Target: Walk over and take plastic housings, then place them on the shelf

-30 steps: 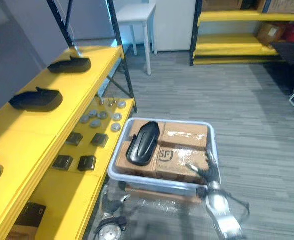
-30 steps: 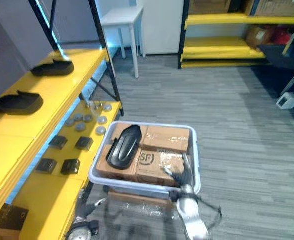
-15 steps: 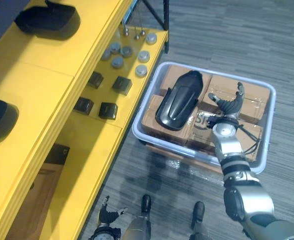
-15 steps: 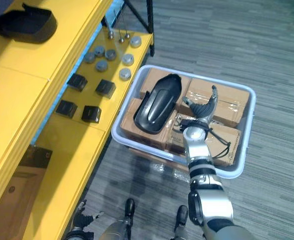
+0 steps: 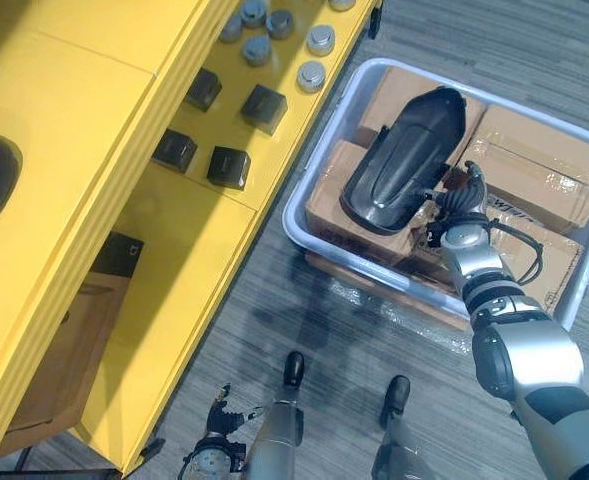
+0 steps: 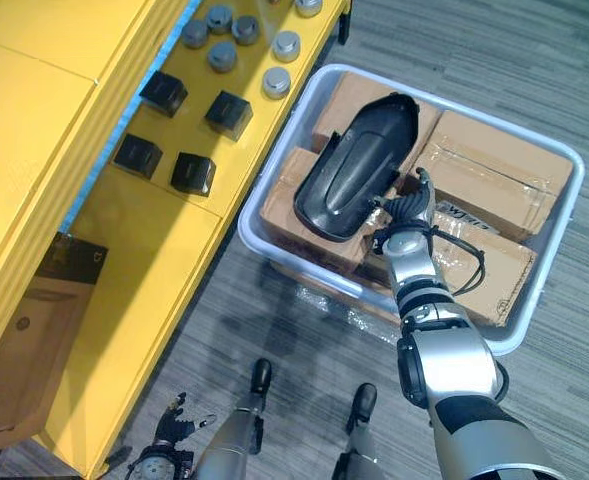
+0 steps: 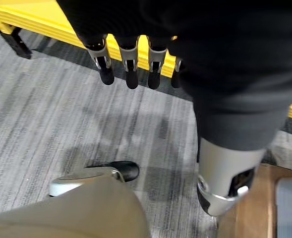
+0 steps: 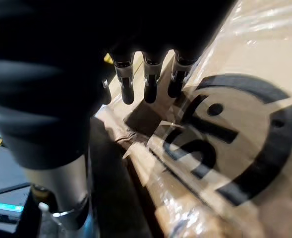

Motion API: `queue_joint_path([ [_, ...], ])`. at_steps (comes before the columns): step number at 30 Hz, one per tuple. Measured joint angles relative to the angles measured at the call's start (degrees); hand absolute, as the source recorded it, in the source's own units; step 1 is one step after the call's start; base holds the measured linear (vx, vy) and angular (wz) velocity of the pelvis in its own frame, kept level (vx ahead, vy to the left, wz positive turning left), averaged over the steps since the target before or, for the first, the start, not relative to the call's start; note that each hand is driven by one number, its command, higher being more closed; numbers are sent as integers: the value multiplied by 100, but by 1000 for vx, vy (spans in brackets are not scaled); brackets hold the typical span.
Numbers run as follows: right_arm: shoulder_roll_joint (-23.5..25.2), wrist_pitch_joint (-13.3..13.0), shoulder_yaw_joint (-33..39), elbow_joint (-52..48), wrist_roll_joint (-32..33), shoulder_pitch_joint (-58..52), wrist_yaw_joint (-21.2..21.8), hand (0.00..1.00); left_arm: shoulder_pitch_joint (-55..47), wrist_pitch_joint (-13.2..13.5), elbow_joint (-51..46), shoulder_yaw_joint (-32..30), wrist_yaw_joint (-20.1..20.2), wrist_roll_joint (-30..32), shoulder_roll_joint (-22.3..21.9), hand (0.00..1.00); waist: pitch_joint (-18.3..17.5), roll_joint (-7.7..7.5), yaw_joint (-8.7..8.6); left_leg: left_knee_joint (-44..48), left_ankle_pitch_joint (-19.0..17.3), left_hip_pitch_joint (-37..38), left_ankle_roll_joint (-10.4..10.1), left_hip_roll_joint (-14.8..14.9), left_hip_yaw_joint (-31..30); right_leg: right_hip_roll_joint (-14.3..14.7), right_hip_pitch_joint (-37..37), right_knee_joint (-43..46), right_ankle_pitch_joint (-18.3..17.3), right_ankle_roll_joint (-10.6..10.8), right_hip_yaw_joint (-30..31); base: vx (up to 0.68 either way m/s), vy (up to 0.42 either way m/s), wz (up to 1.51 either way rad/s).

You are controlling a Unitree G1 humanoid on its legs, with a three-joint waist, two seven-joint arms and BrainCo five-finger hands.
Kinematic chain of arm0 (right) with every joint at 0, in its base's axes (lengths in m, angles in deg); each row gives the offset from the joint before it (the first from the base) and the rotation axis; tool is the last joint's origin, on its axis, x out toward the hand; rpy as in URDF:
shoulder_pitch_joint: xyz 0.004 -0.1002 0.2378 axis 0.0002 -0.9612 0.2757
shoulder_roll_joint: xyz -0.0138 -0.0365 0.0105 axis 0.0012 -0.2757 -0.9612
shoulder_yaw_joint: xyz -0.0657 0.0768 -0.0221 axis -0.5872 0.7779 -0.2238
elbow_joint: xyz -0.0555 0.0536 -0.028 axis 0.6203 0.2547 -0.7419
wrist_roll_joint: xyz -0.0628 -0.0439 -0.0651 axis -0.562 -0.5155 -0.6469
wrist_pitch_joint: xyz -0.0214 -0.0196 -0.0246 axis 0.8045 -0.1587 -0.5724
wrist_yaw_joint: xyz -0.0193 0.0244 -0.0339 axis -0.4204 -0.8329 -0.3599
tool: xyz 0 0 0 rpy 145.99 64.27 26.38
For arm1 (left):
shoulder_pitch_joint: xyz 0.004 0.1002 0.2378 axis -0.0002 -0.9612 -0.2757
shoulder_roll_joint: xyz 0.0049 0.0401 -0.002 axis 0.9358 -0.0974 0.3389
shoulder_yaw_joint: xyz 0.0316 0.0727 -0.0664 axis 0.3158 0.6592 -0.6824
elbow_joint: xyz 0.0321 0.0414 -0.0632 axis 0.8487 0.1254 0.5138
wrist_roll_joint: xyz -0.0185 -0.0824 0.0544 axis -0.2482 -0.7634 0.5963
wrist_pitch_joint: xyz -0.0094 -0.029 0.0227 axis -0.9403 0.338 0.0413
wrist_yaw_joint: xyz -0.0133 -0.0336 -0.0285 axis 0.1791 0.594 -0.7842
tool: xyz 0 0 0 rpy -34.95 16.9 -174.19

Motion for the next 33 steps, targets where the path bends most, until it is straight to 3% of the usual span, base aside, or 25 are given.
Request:
queue_joint_path([
  [3, -82, 60, -34, 241, -9, 139, 20, 100, 33, -43, 32, 3, 40, 0, 4, 0, 0, -1, 17, -3, 8, -2, -4, 2, -63, 14, 29, 0, 0, 0, -3, 37, 2, 7],
  [10, -215, 544, 312, 878, -244, 614, 144, 100, 90, -191, 108, 47, 70, -2, 4, 0, 4, 2, 58, -175, 114, 210, -20, 11, -74, 21, 176, -23, -6, -2, -31, 39, -12, 3],
  [15, -588, 831, 383, 1110, -558, 654, 404, 100, -98, -261, -504, 232, 191, 12, -13, 0, 4, 4, -9, -471, 304, 444, -47, -60, -246, -28, 423, -46, -103, -21, -288, 18, -13, 21],
  [18, -934, 840, 335, 1016, -756, 672, 413, 100, -287, -268, -1297, 219, 198, 4, -38, 0, 5, 2, -32, -576, 399, 536, -64, -71, -285, -30, 499, -57, -118, -17, -348, 19, -13, 14],
  [25, -1261, 726, -479, 43, -1690, 578, 334, 100, 33, -24, -3310, 219, 187, -1143, -53, 0, -48, -1, -372, -1058, 693, 924, -96, -37, -231, -24, 645, -87, -120, -14, -316, 2, -12, -4],
  [33, -1073, 605, -1318, -1228, -2533, -296, 319, 100, 1793, 82, -3502, 477, 38, -2116, 66, 0, -302, -10, -640, -1575, 974, 1305, -149, 72, -57, 52, 725, -130, -113, -24, -157, 1, -7, -9],
])
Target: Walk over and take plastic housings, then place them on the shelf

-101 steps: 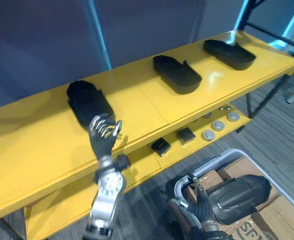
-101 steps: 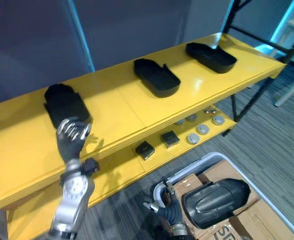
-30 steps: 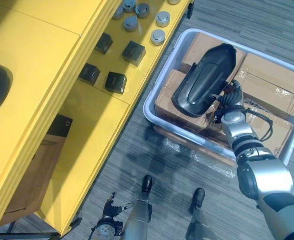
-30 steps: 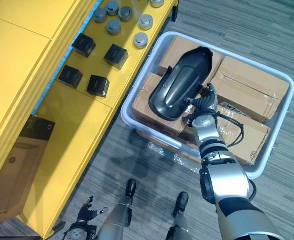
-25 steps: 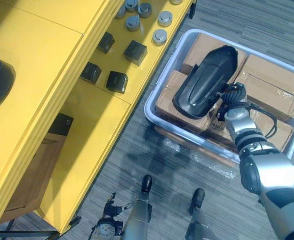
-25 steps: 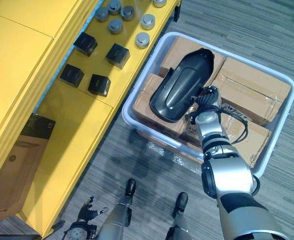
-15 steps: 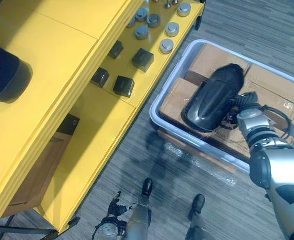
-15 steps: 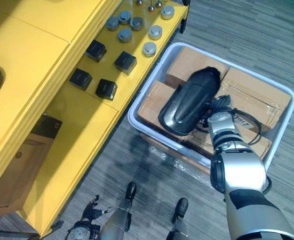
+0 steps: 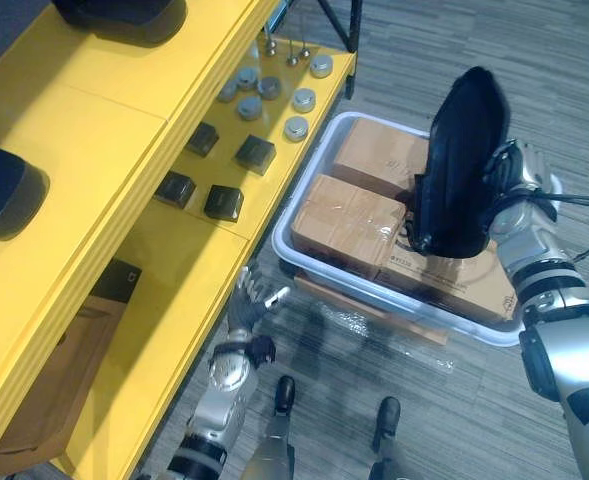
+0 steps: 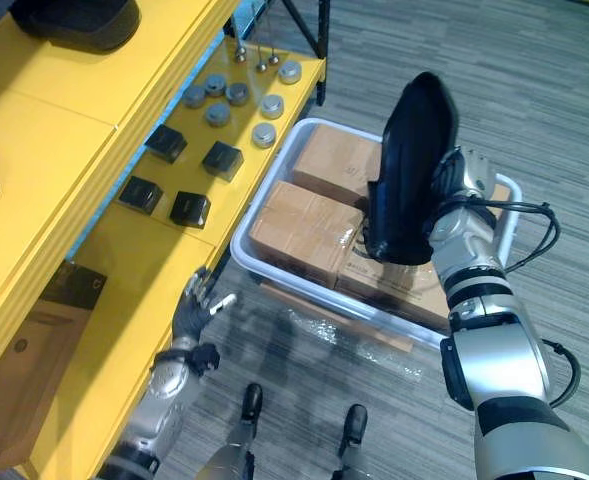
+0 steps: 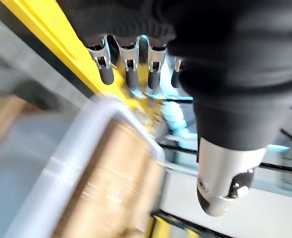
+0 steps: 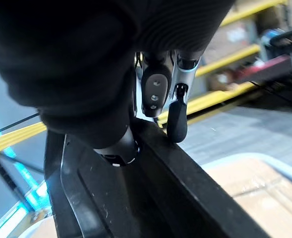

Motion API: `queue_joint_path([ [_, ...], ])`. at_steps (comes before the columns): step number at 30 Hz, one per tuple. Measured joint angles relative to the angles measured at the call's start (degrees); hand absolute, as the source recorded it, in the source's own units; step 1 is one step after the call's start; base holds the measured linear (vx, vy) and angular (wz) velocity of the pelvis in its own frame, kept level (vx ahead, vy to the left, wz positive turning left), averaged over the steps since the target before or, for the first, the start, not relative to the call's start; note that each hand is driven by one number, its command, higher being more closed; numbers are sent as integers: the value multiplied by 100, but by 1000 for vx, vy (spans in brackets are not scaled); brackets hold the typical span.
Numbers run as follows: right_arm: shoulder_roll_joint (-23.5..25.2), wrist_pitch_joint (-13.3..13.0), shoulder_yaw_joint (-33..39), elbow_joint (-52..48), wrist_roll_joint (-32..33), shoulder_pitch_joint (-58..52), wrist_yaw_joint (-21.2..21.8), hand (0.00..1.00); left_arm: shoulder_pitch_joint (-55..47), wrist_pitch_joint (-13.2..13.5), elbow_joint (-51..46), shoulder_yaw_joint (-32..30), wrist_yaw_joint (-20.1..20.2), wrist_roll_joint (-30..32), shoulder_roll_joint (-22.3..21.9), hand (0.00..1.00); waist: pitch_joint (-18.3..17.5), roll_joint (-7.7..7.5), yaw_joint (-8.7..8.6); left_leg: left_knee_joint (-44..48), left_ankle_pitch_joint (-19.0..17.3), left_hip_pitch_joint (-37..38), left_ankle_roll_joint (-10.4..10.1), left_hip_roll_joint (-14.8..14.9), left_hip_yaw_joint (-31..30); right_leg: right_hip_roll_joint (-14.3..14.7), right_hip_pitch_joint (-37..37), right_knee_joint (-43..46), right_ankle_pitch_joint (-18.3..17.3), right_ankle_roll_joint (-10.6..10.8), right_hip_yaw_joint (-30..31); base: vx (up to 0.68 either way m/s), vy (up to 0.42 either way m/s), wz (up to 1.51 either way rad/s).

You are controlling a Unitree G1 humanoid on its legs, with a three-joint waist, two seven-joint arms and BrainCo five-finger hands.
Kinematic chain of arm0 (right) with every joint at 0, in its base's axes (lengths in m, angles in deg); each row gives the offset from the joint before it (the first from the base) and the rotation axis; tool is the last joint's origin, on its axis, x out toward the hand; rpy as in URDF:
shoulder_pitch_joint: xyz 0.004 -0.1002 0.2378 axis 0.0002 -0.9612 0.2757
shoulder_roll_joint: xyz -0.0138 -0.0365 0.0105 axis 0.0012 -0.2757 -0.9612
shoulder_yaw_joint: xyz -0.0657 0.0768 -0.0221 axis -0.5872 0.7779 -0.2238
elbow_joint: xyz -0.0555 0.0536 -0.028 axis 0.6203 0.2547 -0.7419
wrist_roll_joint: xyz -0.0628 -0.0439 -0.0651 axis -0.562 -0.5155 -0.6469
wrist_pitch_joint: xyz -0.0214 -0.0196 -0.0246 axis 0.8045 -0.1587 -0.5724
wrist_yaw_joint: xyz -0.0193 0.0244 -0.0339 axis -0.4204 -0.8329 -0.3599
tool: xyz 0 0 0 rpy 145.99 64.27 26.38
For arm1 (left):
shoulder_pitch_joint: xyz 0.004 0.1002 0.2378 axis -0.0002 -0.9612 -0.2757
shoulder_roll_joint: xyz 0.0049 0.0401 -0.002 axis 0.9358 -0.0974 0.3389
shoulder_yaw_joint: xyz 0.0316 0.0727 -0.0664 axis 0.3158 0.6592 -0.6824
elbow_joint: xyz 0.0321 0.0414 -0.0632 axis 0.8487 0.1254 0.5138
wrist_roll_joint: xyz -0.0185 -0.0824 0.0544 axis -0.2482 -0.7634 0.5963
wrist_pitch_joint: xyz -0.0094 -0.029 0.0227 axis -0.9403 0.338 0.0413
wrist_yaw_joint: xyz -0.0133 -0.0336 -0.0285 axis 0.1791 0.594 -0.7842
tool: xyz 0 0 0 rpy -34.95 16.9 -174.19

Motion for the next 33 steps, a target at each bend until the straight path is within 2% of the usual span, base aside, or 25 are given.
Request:
queue_joint_path([
  [1, 62, -2, -1, -119, -71, -56, -1, 100, 181, 4, 108, 80, 1, -44, 30, 0, -27, -1, -24, -50, 24, 39, -1, 7, 9, 5, 0, -4, 5, -7, 7, -1, -5, -12],
  [3, 299, -7, -121, -576, -216, -213, -52, 100, 725, 21, 519, 300, 9, -325, 87, 0, -95, -28, -181, -169, 71, 121, -3, 27, 58, 16, 0, -6, 16, -20, 37, 9, 5, -15],
  [5, 537, -9, -235, -1197, -282, -399, -102, 100, 1159, 30, 879, 436, 24, -841, 70, 0, -146, -121, -291, -233, 80, 210, -9, 53, 174, 33, -11, -16, 31, -35, 164, 21, 21, -26],
  [9, 795, -58, -399, -2531, -447, -969, -308, 100, 1328, 59, 946, 444, 38, -1662, -64, 0, -333, -282, -474, -333, 81, 360, -13, 99, 335, 79, 16, -61, 35, -41, 301, 43, 13, -20],
  [12, 859, -74, -400, -3249, -597, -1410, -428, 100, 1317, 63, 978, 542, 33, -2032, -145, 0, -431, -343, -534, -367, 69, 570, -27, 110, 455, 91, 185, -100, 38, -45, 372, 58, 30, -13],
  [17, 1214, -122, -399, -4155, -601, -2243, -519, 100, 1218, 60, 1015, 643, 7, -2046, -197, 0, -844, -388, -554, -370, -5, 790, -104, 174, 594, 146, 319, -110, 36, -46, 498, 14, 31, -16],
  [21, 1602, -271, -546, -5034, -601, -3060, -537, 100, 970, 60, 1140, 639, -86, -2035, -273, 0, -1193, -460, -546, -376, -60, 1030, -155, 256, 675, 220, 492, -116, -50, -115, 590, -24, 3, -14],
  [24, 1834, -445, -701, -5652, -594, -3703, -570, 100, 721, 59, 1126, 637, -177, -2038, -314, 0, -1473, -493, -539, -394, -106, 1053, -219, 321, 676, 282, 510, -118, -130, -74, 591, -43, -16, -5],
  [30, 2220, -834, -846, -6556, -306, -4761, -561, 100, -263, 72, 114, 579, -92, -2050, -307, 0, -1870, -493, -536, -395, -116, 1139, -234, 343, 711, 306, 585, -120, -159, -100, 576, 5, 3, 0],
  [31, 2309, -958, -890, -6730, -182, -4982, -548, 100, -465, 98, -164, 568, -78, -2038, -308, 100, -1951, -491, -529, -394, -108, 1154, -224, 342, 708, 305, 602, -120, -167, -110, 567, 0, 0, 0],
  [33, 2406, -1051, -1006, -7031, -154, -5306, -525, 100, -708, 132, -445, 487, -78, -1961, -311, 100, -2037, -492, -520, -386, -111, 1216, -229, 341, 693, 301, 677, -120, -169, -129, 532, 40, 17, 6],
])
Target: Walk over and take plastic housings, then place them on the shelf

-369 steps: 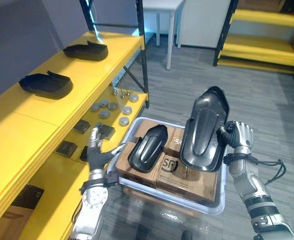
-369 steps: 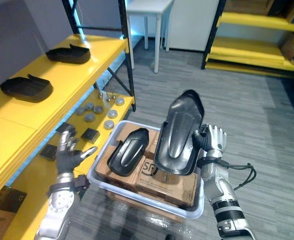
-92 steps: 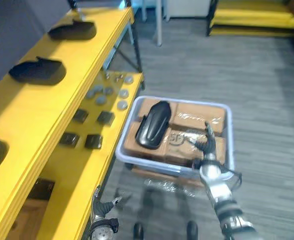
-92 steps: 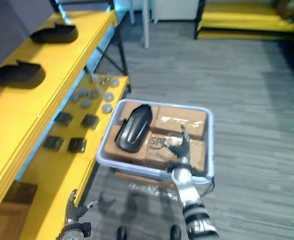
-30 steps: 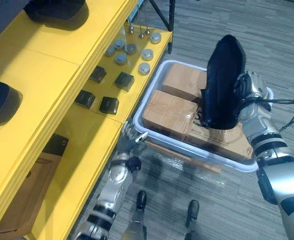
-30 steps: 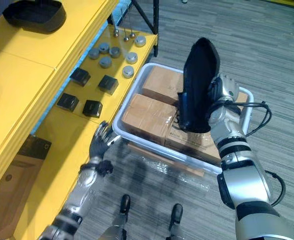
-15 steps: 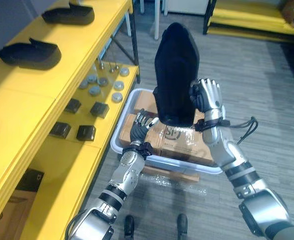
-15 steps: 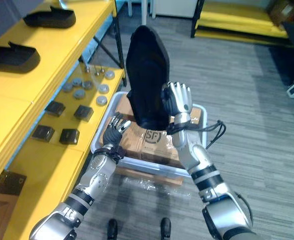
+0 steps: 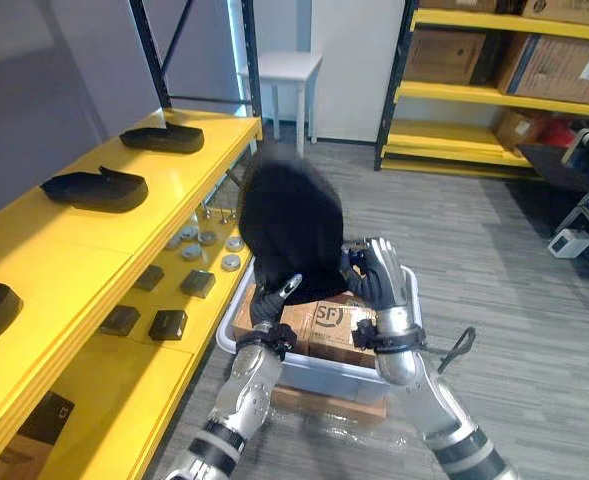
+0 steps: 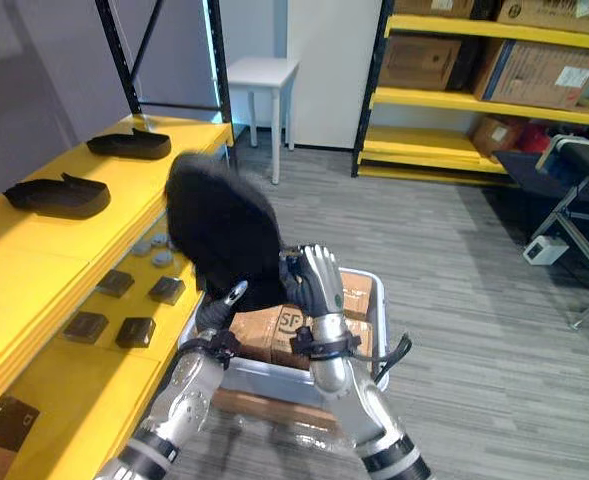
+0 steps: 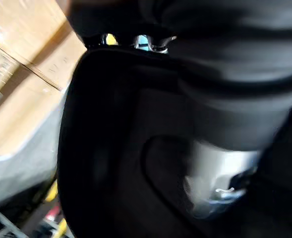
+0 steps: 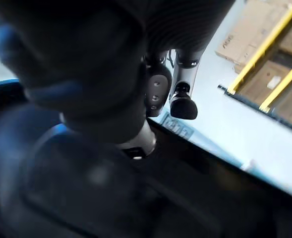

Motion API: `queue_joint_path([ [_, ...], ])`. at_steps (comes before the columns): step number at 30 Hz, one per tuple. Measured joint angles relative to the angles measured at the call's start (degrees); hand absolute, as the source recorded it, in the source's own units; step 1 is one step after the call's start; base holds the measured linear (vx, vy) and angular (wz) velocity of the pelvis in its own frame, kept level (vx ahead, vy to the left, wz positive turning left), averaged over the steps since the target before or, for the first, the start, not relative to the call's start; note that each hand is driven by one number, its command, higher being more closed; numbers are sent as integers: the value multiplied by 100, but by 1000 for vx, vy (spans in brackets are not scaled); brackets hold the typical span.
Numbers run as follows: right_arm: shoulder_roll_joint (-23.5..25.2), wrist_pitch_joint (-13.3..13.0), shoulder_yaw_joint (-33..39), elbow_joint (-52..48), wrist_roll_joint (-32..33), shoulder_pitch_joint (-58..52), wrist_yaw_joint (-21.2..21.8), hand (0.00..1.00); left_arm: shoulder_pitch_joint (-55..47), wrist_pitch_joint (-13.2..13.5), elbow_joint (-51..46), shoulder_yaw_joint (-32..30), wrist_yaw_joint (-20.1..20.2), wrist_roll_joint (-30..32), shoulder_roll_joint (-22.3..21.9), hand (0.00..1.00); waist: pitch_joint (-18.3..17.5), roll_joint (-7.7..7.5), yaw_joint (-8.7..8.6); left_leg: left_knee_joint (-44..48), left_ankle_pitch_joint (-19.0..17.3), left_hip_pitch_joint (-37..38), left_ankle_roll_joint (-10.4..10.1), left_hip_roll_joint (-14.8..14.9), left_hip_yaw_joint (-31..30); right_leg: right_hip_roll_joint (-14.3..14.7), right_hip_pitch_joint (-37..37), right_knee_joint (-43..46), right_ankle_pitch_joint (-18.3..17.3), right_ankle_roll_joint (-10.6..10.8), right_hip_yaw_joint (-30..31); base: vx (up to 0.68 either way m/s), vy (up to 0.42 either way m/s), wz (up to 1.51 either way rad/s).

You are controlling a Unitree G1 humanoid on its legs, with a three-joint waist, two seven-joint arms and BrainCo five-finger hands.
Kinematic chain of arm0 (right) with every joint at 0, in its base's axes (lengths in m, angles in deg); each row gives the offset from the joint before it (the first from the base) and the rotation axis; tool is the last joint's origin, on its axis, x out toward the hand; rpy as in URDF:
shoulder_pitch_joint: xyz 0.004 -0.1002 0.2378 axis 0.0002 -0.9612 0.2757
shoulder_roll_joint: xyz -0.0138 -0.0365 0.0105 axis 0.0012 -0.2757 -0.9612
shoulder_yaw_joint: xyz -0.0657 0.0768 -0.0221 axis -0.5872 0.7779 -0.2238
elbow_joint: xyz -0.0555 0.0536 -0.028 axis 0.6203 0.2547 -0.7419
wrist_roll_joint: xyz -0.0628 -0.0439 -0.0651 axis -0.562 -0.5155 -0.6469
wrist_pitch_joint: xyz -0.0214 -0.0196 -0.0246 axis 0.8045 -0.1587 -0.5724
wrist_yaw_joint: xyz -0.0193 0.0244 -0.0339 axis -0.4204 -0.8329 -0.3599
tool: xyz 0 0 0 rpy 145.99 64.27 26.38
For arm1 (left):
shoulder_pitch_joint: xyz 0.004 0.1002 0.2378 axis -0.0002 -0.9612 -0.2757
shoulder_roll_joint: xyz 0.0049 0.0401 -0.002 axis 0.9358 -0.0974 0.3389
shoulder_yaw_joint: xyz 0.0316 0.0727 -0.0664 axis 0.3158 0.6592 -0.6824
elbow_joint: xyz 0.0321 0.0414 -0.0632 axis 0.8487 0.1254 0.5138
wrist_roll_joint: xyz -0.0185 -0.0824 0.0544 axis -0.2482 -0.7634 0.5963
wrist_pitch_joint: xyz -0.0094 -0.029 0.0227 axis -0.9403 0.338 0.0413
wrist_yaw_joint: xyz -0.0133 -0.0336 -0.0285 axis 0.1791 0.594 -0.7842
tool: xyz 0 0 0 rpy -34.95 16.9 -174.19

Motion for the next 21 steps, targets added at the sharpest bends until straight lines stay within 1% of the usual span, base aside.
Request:
queue_joint_path([
  [1, 18, -36, -39, -93, 3, -123, 22, 100, -65, 16, -48, -45, -1, 56, -5, 100, -35, 3, -4, 8, -6, 17, -8, -1, -17, -3, 26, 0, 4, -15, -23, 47, 28, 12],
  [2, 18, -151, -139, -241, 88, -353, 50, 100, -178, 54, -142, -128, -27, 221, -5, 100, -125, -2, -14, 9, -10, 23, -13, -6, -58, -7, 53, 0, 1, -33, -64, 24, 20, 13],
  [3, 21, -202, -233, -341, 208, -502, 63, 100, -257, 80, -233, -192, -46, 328, -6, 100, -175, -3, -10, 10, -12, 31, -16, -8, -77, -8, 71, 0, -3, -34, -79, 32, 38, 14],
  [4, 36, -321, -363, -405, 380, -660, 118, 100, -333, 107, -345, -274, -69, 523, -13, 100, -181, -3, -8, 10, -17, 84, -21, -15, -94, -16, 138, 0, -19, -30, -95, 10, 29, 10],
  [6, 115, -387, -563, -400, 654, -932, 261, 100, -471, 186, -646, -320, -76, 742, -69, 100, -262, -6, -1, 9, -20, 95, -23, -26, -124, -28, 171, -1, -37, -22, -117, -9, 33, 8],
  [7, 241, -497, -575, -412, 751, -1174, 300, 100, -678, 209, -844, -419, -106, 841, -139, 100, -315, 0, -2, 9, -21, 96, -23, -35, -136, -37, 180, -1, -63, 3, -128, -12, 28, 4],
  [9, 303, -600, -602, -431, 967, -1455, 419, 100, -1102, 258, -1146, -512, -105, 1016, -207, 100, -357, -6, -19, 8, -36, 124, -41, -40, -145, -42, 214, -2, -72, 7, -134, -15, 22, 3],
  [11, 321, -617, -633, -464, 1303, -1663, 531, 100, -1598, 295, -1451, -517, -48, 1113, -245, 100, -398, 2, -18, -8, -51, 142, -52, -43, -195, -45, 263, -3, -120, 30, -184, -24, 16, 17],
  [12, 357, -644, -695, -463, 1621, -1848, 659, 100, -1974, 310, -1679, -505, 91, 1267, -307, 100, -412, 5, -3, -9, -51, 155, -50, -43, -284, -44, 348, -6, -157, 28, -279, -19, 11, 26],
  [14, 372, -656, -762, -460, 1808, -1947, 817, 100, -2391, 346, -1773, -516, 209, 1388, -315, 100, -464, 20, 51, -10, -62, 170, -33, -43, -376, -42, 413, -24, -183, 14, -364, -22, 10, 28],
  [15, 372, -658, -765, -444, 1835, -1961, 885, 100, -2559, 362, -1811, -516, 272, 1396, -317, 100, -485, 19, 79, -9, -61, 164, -33, -43, -431, -40, 439, -22, -195, 10, -411, -22, 7, 26],
  [16, 374, -695, -779, -366, 1839, -1958, 937, 100, -2784, 380, -1896, -522, 329, 1453, -316, 100, -512, 21, 161, 8, -61, 118, -33, -37, -490, -30, 450, -10, -197, 8, -455, -24, 1, 26],
  [17, 374, -701, -783, -340, 1839, -1961, 954, 100, -2880, 382, -1928, -521, 348, 1503, -312, 100, -525, 25, 177, 49, -61, 64, -33, -42, -558, -31, 454, -1, -202, 11, -521, -27, -6, 56],
  [19, 375, -710, -779, -260, 1921, -1952, 976, 100, -3084, 388, -1959, -521, 470, 1504, -310, 100, -499, 45, 250, 335, -88, -224, -62, -80, -916, -34, 529, 3, -241, 18, -870, -29, -11, 84],
  [20, 378, -719, -777, -177, 2024, -1911, 984, 100, -3176, 389, -1959, -527, 527, 1500, -306, 100, -481, 58, 326, 510, -116, -393, -77, -104, -1099, -32, 582, 4, -272, 10, -1100, -26, -6, 78],
  [21, 377, -739, -773, -119, 2037, -1871, 985, 100, -3216, 389, -1958, -527, 547, 1496, -306, 100, -464, 76, 351, 565, -133, -471, -48, -104, -1131, -32, 619, 4, -293, 3, -1234, -32, -22, 121],
])
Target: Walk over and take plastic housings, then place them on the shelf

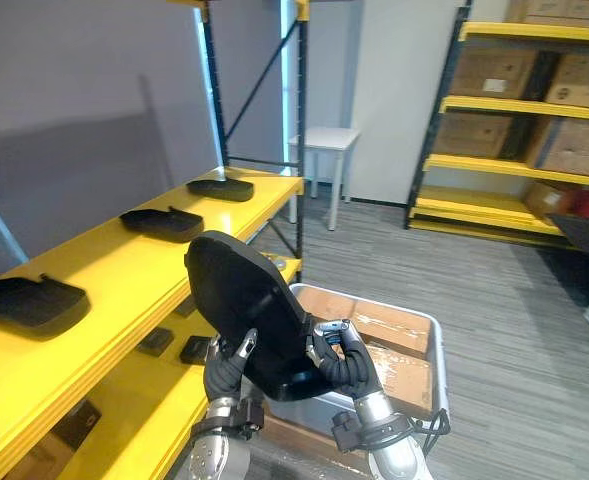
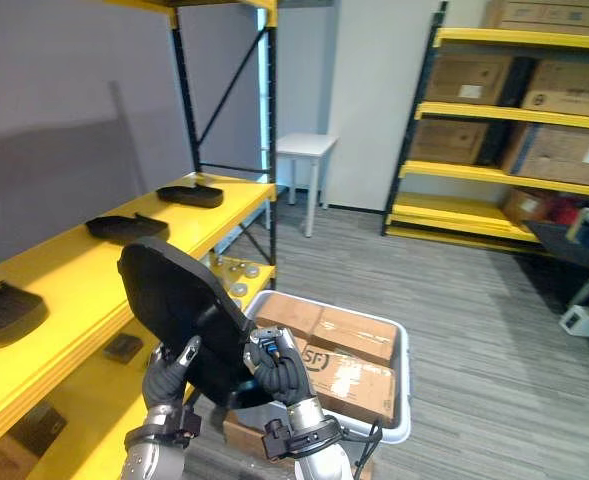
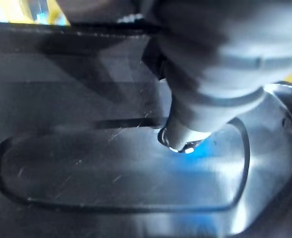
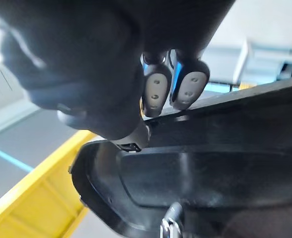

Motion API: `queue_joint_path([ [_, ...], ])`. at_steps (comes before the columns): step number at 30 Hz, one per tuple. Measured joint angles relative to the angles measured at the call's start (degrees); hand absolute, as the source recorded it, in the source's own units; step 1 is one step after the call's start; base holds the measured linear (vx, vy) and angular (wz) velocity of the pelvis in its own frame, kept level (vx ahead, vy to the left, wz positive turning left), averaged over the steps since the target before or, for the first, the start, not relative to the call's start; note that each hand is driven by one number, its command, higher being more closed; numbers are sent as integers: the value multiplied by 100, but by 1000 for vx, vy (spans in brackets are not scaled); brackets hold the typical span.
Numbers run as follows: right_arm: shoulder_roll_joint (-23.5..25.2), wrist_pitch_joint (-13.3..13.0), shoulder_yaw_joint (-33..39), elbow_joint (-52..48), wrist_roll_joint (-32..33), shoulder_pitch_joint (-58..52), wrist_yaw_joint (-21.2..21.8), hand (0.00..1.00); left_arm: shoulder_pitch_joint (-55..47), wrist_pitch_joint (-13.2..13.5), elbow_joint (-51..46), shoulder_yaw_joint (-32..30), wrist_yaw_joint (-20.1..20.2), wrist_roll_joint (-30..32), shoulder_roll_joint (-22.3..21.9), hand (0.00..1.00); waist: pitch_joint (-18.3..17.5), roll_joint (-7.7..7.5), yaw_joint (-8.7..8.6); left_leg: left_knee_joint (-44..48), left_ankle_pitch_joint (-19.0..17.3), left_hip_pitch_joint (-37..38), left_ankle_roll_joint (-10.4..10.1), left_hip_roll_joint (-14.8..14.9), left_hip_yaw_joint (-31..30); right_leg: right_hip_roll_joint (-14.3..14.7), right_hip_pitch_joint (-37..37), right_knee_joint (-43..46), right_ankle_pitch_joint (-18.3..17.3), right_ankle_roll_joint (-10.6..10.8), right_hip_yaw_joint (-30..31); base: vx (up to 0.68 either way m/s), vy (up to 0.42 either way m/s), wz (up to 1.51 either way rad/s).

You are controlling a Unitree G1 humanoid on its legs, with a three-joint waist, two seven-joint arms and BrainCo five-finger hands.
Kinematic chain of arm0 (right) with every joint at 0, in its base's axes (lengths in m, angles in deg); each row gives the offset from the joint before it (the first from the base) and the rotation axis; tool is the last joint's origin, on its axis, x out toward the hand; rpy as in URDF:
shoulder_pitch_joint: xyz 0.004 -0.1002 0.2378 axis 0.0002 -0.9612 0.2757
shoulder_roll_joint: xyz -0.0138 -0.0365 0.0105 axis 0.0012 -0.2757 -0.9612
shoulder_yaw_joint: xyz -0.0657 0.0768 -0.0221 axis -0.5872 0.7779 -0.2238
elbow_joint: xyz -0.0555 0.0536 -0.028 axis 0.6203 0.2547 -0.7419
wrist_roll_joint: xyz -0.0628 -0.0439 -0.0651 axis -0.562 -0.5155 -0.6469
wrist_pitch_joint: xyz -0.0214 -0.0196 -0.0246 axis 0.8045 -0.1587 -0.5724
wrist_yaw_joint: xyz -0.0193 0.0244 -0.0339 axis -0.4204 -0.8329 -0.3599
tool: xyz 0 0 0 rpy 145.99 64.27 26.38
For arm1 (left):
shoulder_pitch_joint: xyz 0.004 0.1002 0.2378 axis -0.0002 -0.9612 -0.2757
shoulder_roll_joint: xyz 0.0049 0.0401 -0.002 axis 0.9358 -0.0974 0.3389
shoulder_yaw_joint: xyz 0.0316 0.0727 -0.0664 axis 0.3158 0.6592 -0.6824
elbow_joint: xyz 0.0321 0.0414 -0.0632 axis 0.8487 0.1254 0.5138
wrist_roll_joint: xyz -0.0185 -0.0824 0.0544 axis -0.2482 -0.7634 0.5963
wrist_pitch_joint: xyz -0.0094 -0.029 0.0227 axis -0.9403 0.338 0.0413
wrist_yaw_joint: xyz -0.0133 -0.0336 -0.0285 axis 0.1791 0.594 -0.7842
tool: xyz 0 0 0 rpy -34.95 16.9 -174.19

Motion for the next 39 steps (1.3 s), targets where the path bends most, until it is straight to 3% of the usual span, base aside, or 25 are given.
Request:
queue_joint_path([
  [2, -4, -26, 54, 36, 0, 50, 39, 100, -32, -3, 5, 12, 34, -10, -31, 100, 81, 54, 61, 130, -78, -198, 171, 97, 429, -42, 192, -4, -77, 16, -531, -15, -4, 130],
  [4, -11, -64, 95, 83, -6, 110, 63, 100, -26, -2, 15, 8, 41, -12, -50, 100, 131, -37, 121, 656, -181, -420, 436, 175, 1453, -307, 224, -30, -156, 48, -836, 17, 96, 97],
  [5, -35, -64, 104, 92, -15, 184, 63, 100, -32, -1, 11, 4, 42, -16, -101, 100, 113, 63, 231, 1206, -324, -503, 626, 231, 2237, -400, 236, -19, -175, 84, -901, 121, 170, 57],
  [6, -16, -67, 102, 118, -61, 243, 59, 100, -6, 8, 7, -18, 42, -17, -142, 100, 74, 153, 243, 1150, -585, -481, 859, 236, 2579, -408, 285, -1, -168, 143, -957, 167, 200, 70],
  [7, 7, -64, 97, 122, -123, 327, 57, 100, 30, 38, -28, -72, 44, -14, -130, 100, 112, 113, 213, 1023, -604, -455, 914, 170, 2838, -532, 284, 18, -168, 165, -1016, 157, 193, 74],
  [13, 301, -19, 81, 219, -264, 595, 177, 100, -35, 43, -282, -301, 59, -11, -116, 100, 152, -45, 335, 363, -303, -192, 997, -405, 2911, -1029, 243, 243, -234, 334, -1042, 114, 93, 20],
  [20, 450, -19, -12, 286, -254, 1177, 309, 100, -15, 43, -724, -688, 127, -97, -237, 100, 118, -168, 351, -178, -78, 135, 954, -644, 2599, -1146, 414, 526, -188, 421, -1417, 118, 15, 23],
  [23, 498, -35, -57, 391, -251, 1563, 306, 100, 138, 49, -929, -884, 42, -215, -311, 100, 111, -151, 393, -328, -46, 258, 969, -678, 2207, -1292, 405, 1256, -211, 382, -1707, 108, 44, 68],
  [26, 606, -33, -29, 641, -251, 1792, 301, 100, 282, 49, -937, -933, -147, -232, -259, 100, 171, -230, 391, -311, -122, 580, 1074, -844, 1590, -1878, 349, 3014, -168, 231, -1666, 140, 107, 119],
  [27, 703, -30, -19, 796, -251, 1901, 302, 100, 359, 49, -942, -1006, -242, -238, -197, 100, 211, -272, 395, -203, -221, 661, 1159, -986, 1281, -2123, 254, 3721, 96, -177, -1555, 94, 78, 120],
  [28, 771, -30, -6, 927, -248, 1988, 293, 100, 396, 53, -977, -1097, -301, -230, -170, 100, 249, -250, 388, -120, -327, 704, 1240, -1018, 1041, -2172, 77, 4208, 291, -473, -1145, 125, 77, 144],
  [29, 833, -20, -3, 1122, -248, 2103, 294, 100, 504, 98, -1004, -1227, -444, -231, -80, 100, 312, -246, 382, -15, -461, 734, 1387, -1043, 744, -1976, -242, 4857, -102, -298, -469, 94, 11, 114],
  [32, 884, 51, 39, 1360, -226, 2164, 295, 100, 788, 211, -1003, -1395, -671, -191, -3, 100, 386, -230, 369, 208, -587, 817, 1380, -1077, 14, -1202, -831, 5270, -1228, -199, 289, 94, -71, 136],
  [33, 898, 59, 39, 1427, -220, 2198, 296, 100, 827, 216, -1002, -1410, -715, -170, 25, 100, 400, -223, 362, 267, -609, 831, 1349, -1088, -89, -1098, -906, 5094, -1326, -177, 345, 90, -98, 104],
  [34, 899, 76, 43, 1500, -201, 2252, 296, 100, 928, 218, -998, -1424, -756, -122, 94, 100, 419, -222, 360, 377, -678, 827, 1276, -1126, -329, -779, -1081, 4510, -1449, -149, 615, 108, -125, 110],
  [35, 900, 98, 109, 1504, -196, 2273, 295, 100, 1124, 218, -908, -1429, -759, -72, 177, 100, 459, -224, 311, 490, -768, 800, 1236, -1161, -618, -367, -1185, 3731, -1455, -138, 1223, 118, -146, 115],
  [37, 896, 129, 256, 1513, -126, 2269, 296, 100, 1445, 220, -642, -1439, -762, 10, 280, 100, 528, -225, 163, 678, -889, 772, 1186, -1257, -1107, 183, -1277, 2735, -1434, -105, 2342, 119, -166, 129],
  [39, 885, 162, 408, 1512, 11, 2268, 296, 100, 1665, 212, -394, -1438, -759, 9, 350, 100, 585, -269, 28, 893, -1007, 749, 1085, -1456, -1526, 334, -1322, 2064, -1337, -80, 3000, 134, -216, 145],
])
